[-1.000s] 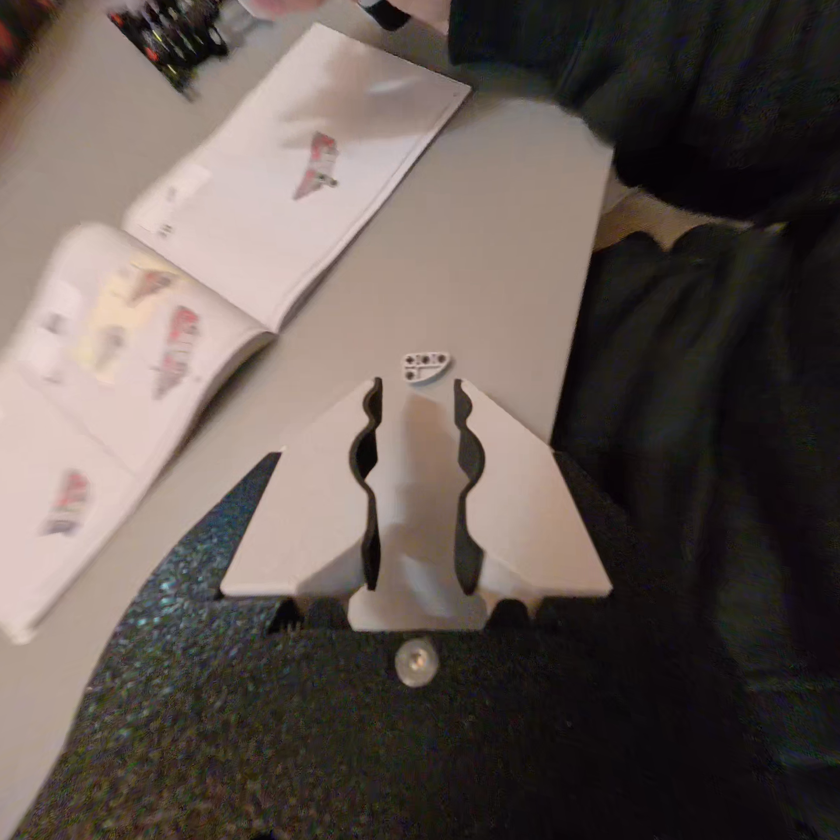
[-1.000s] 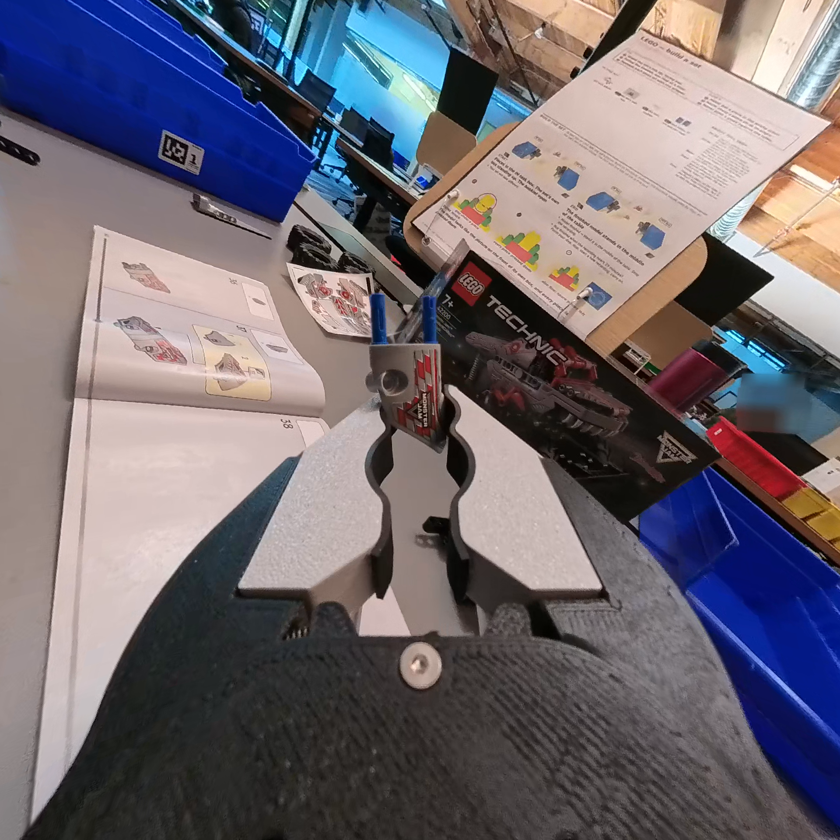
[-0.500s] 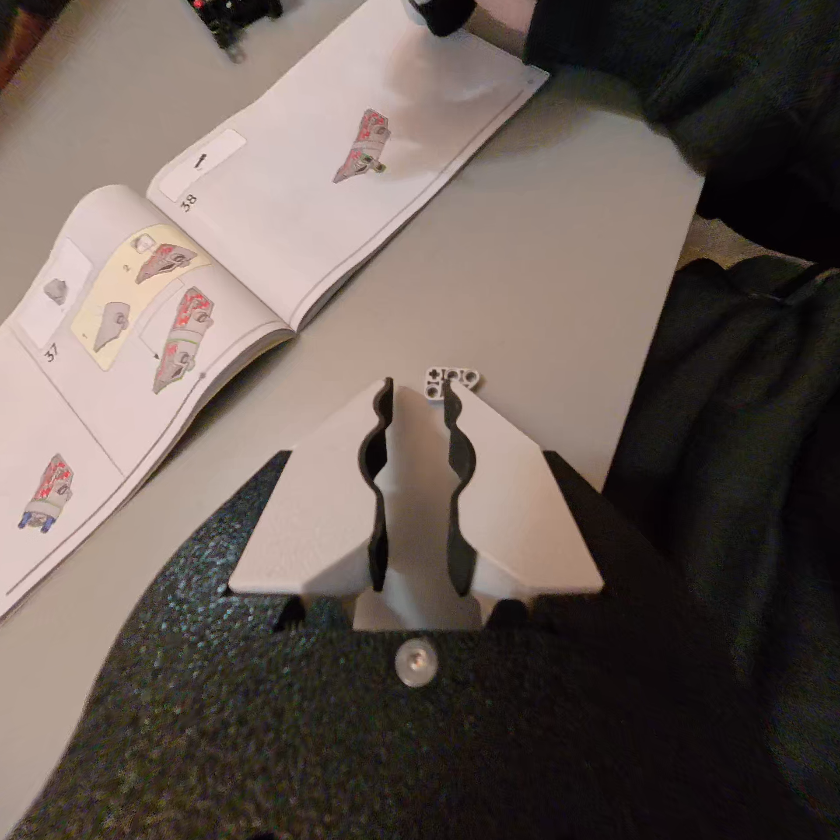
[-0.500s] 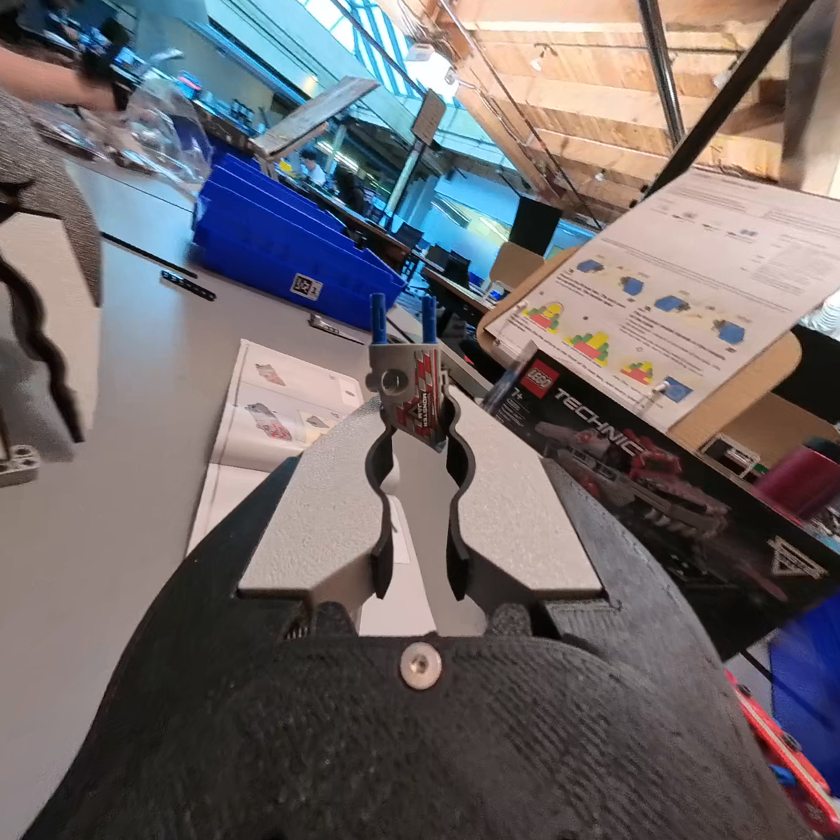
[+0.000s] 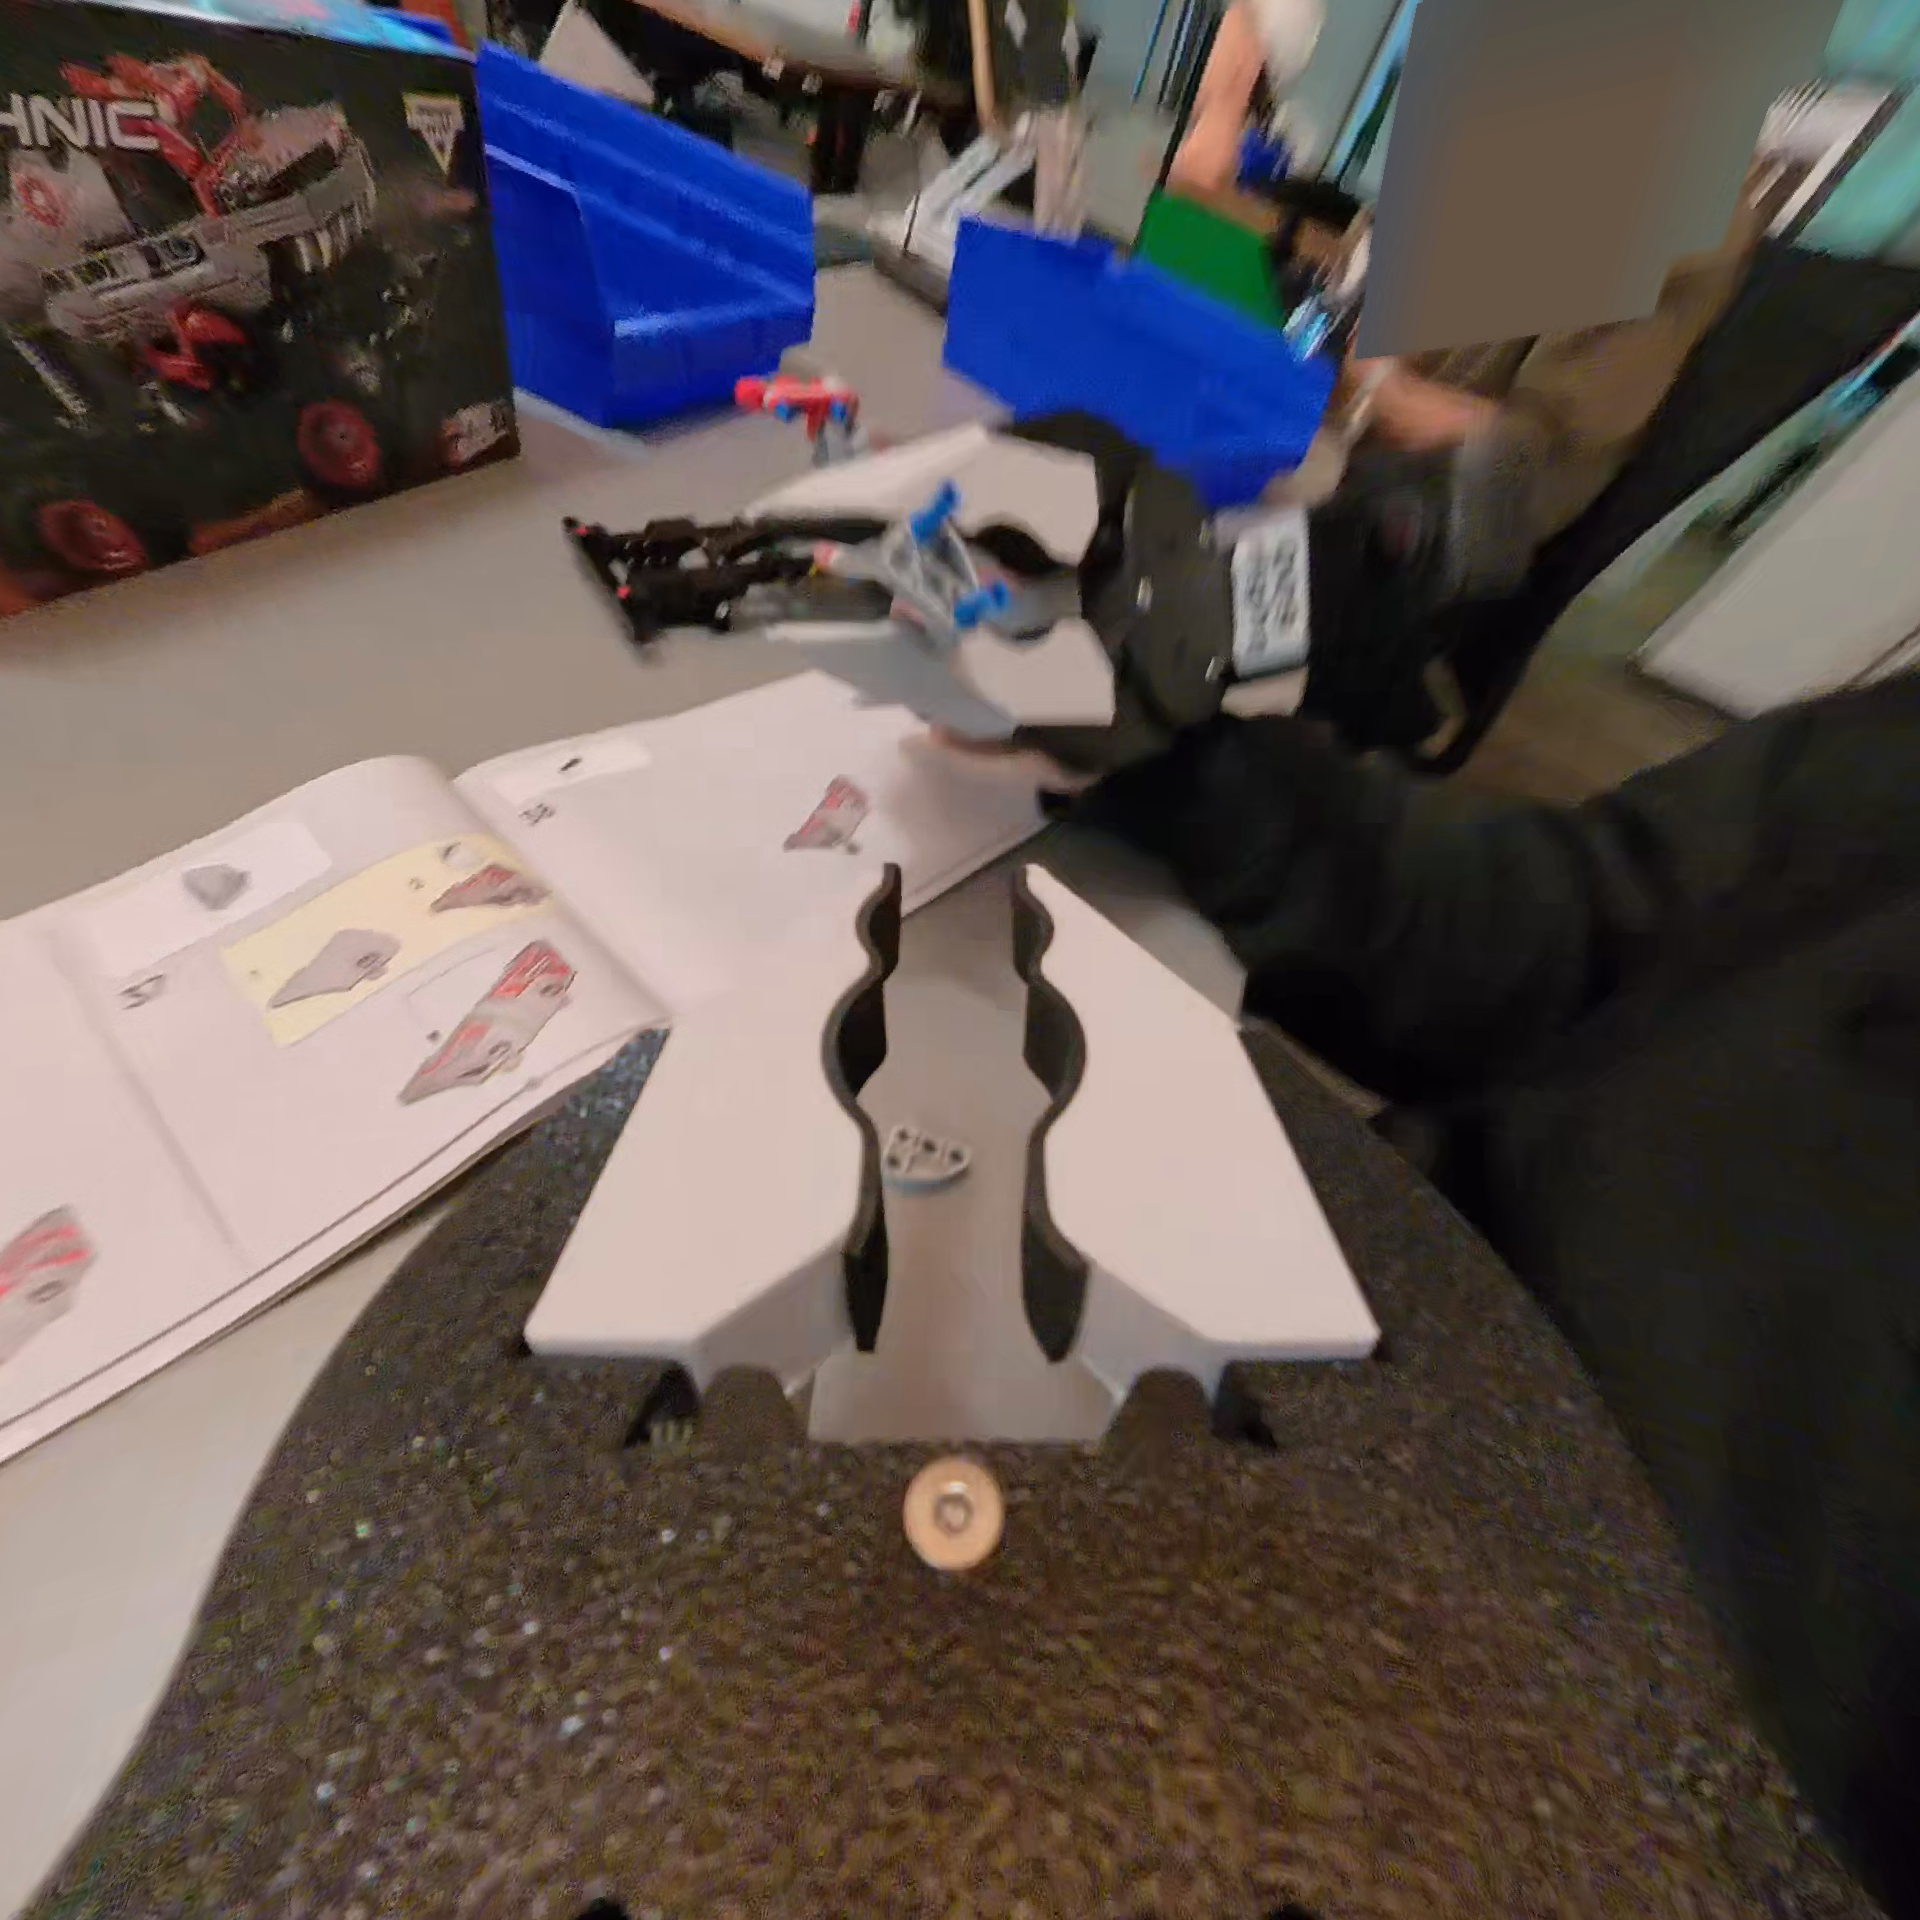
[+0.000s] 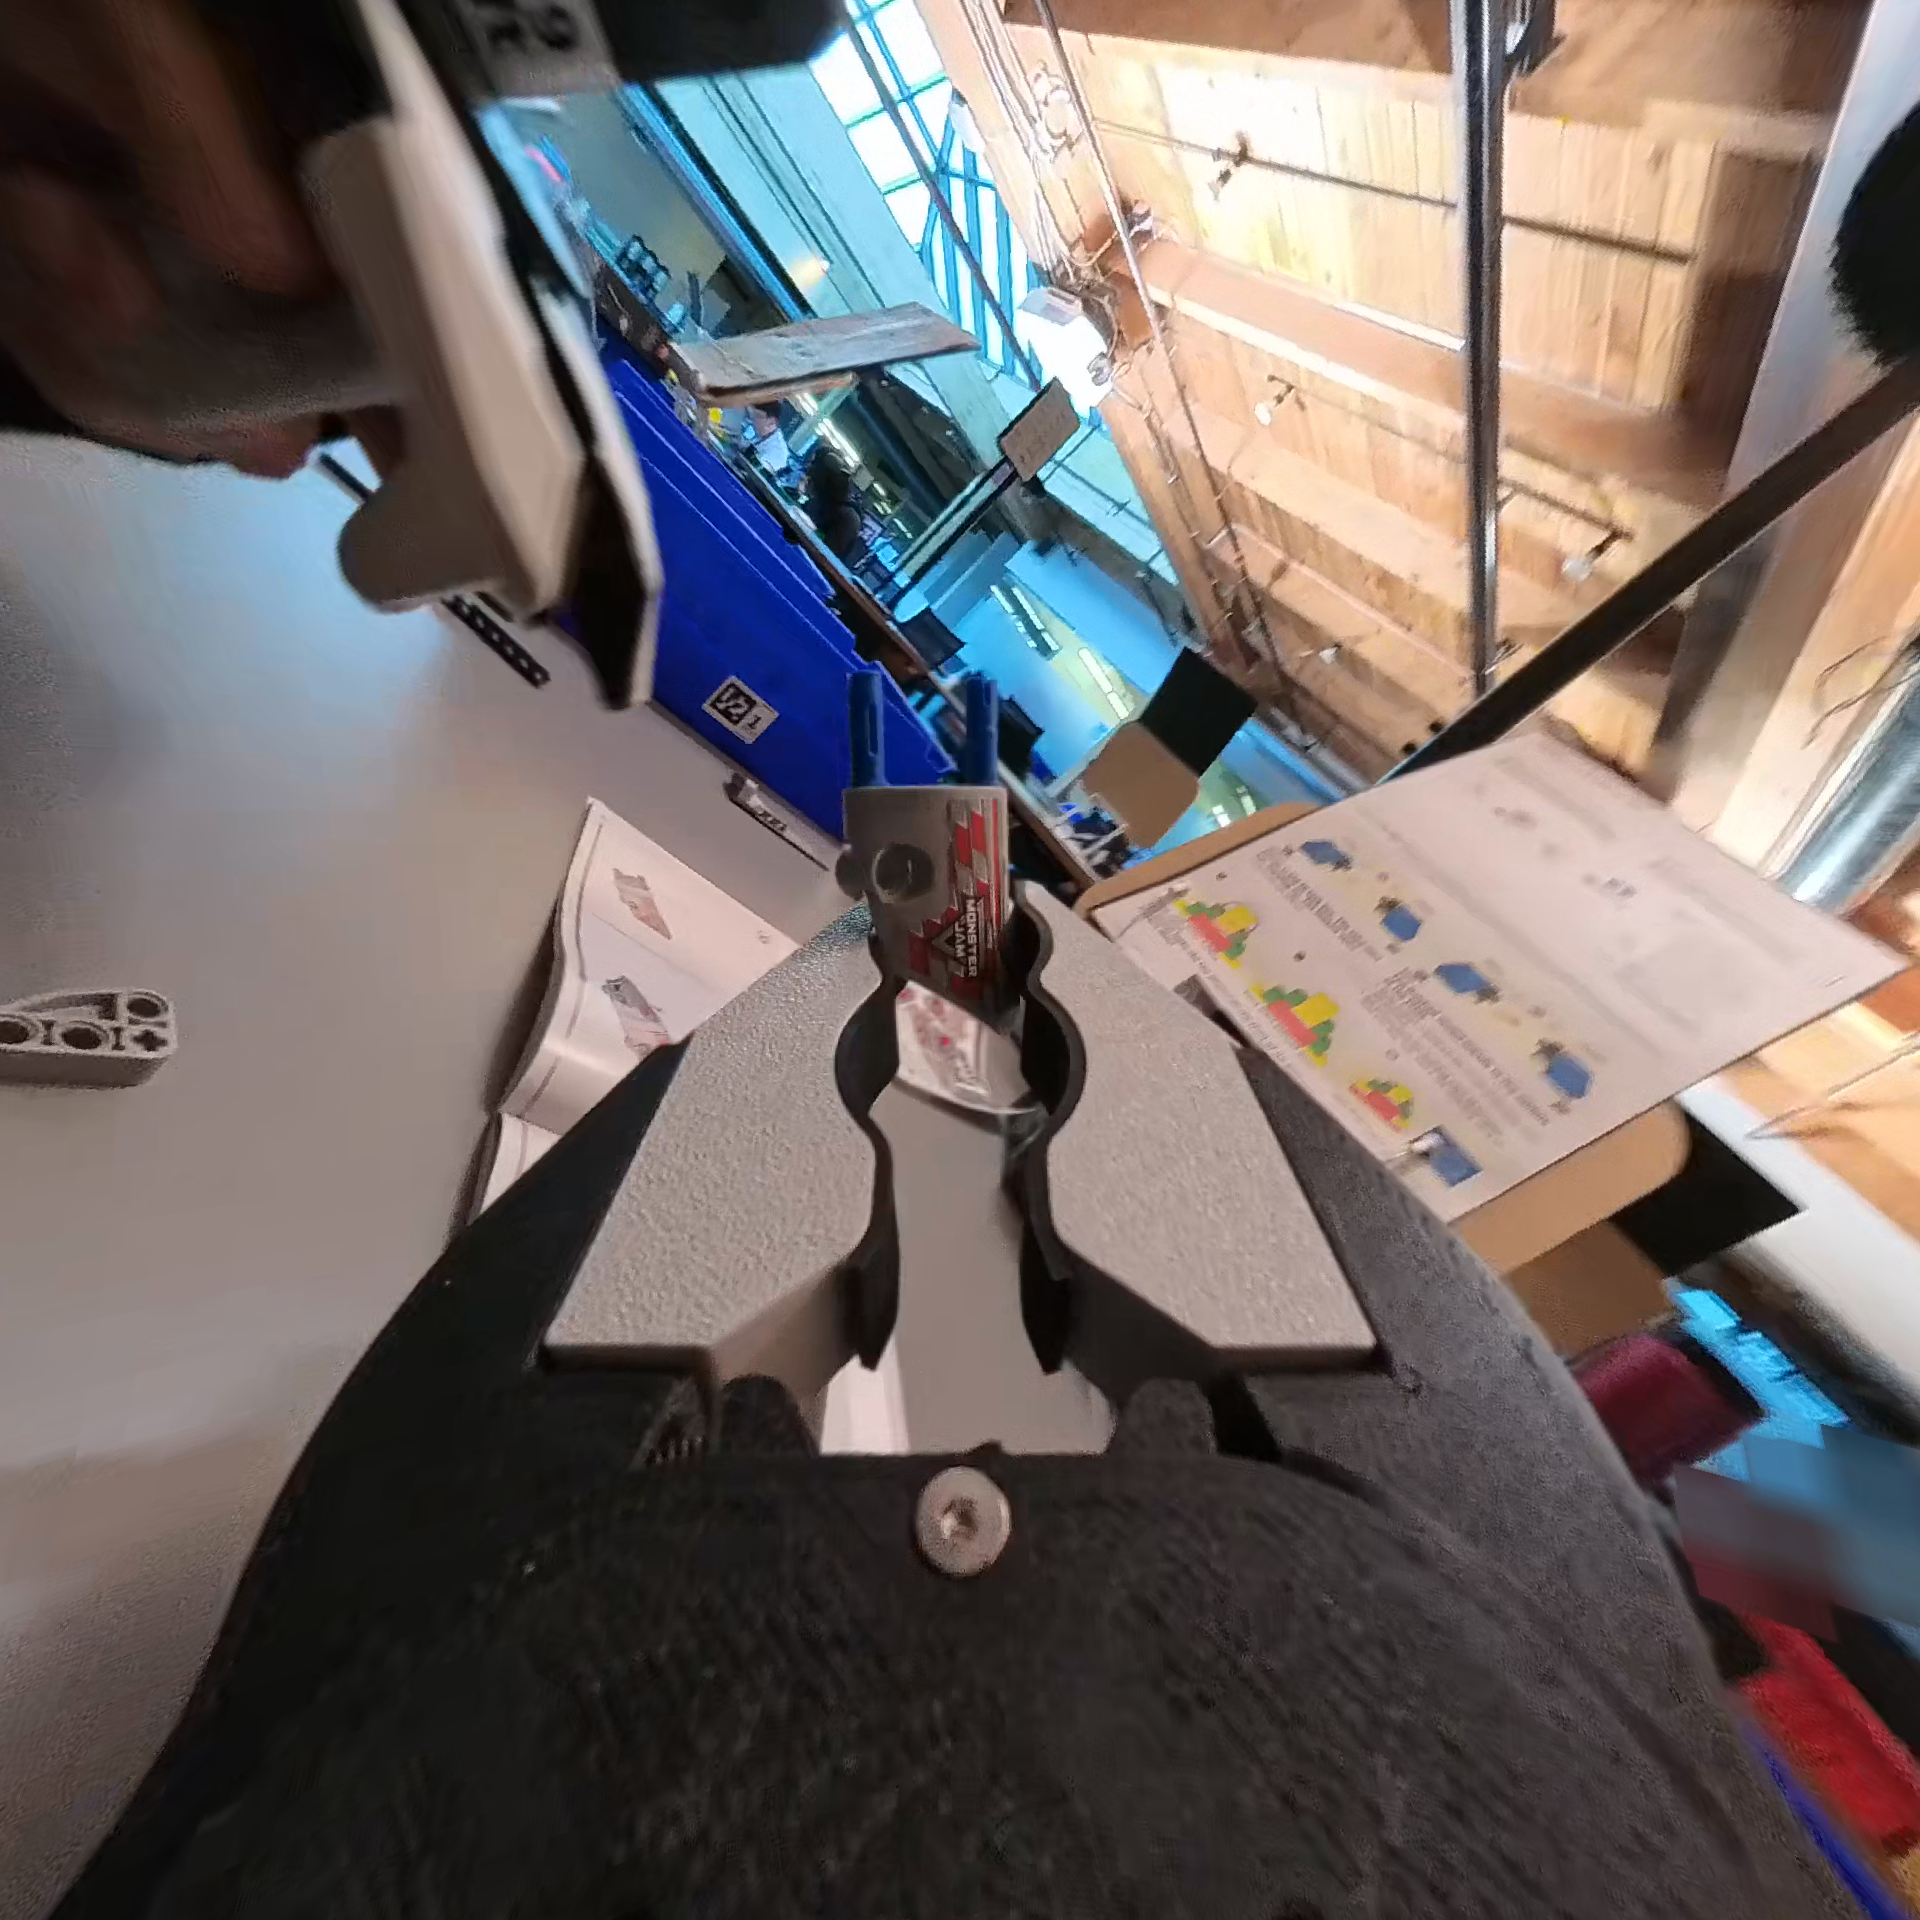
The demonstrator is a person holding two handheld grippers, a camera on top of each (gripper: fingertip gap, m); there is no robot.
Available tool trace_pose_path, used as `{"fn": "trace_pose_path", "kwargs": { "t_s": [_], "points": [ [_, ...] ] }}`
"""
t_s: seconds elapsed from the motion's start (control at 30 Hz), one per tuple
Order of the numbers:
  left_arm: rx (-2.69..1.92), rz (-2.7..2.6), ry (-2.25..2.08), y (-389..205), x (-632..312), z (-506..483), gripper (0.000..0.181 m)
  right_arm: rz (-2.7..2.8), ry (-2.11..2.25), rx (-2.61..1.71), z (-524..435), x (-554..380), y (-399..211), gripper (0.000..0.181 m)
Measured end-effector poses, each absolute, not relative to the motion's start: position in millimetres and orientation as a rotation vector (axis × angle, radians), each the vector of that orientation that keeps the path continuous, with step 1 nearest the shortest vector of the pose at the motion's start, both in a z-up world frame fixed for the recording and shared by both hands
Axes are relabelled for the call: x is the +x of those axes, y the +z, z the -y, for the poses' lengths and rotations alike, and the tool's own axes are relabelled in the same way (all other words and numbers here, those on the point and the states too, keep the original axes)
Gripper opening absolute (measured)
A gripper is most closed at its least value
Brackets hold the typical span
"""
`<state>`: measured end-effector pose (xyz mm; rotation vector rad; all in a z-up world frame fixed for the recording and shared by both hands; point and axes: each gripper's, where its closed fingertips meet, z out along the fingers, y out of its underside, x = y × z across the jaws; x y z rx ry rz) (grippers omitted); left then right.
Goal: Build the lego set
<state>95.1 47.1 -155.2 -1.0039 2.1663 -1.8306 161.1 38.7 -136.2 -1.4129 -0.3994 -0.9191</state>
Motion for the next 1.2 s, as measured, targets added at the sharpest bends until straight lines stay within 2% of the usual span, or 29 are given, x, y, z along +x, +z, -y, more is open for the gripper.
{"fn": "trace_pose_path", "kwargs": {
  "t_s": [0.13,0.37,0.53,0.83,1.0,1.07,1.13,1.2],
  "points": [
    [-0.95,-2.113,-2.038,-123.0,104.3,-55.5,0.018,0.568,-1.066,-1.411,-50.0,143.6,-143.1,0.014],
    [-0.912,-2.379,-1.964,-146.3,97.0,-63.8,0.02,0.88,-1.425,-1.36,-58.7,139.7,-153.9,0.014],
    [-1.088,-2.402,-2.072,-164.3,98.9,-69.6,0.022,1.126,-1.457,-1.307,-61.6,131.5,-163.7,0.014],
    [-1.123,-2.644,-2.521,-143.5,91.0,-60.5,0.027,1.322,-1.485,-1.184,-73.3,114.3,-145.3,0.014],
    [-1.124,-2.941,-2.407,-162.5,77.0,-43.5,0.065,1.309,-1.494,-1.151,-76.2,111.0,-138.5,0.014],
    [-1.153,-2.92,-2.554,-155.3,77.7,-38.8,0.06,1.324,-1.493,-1.142,-78.3,109.6,-140.5,0.014],
    [-1.148,-2.907,-2.638,-152.5,78.8,-36.3,0.034,1.325,-1.475,-1.144,-79.9,109.5,-143.4,0.014],
    [-1.129,-2.86,-2.694,-151.2,81.5,-35.9,0.028,1.306,-1.465,-1.149,-79.7,112.3,-142.3,0.014]
  ]
}}
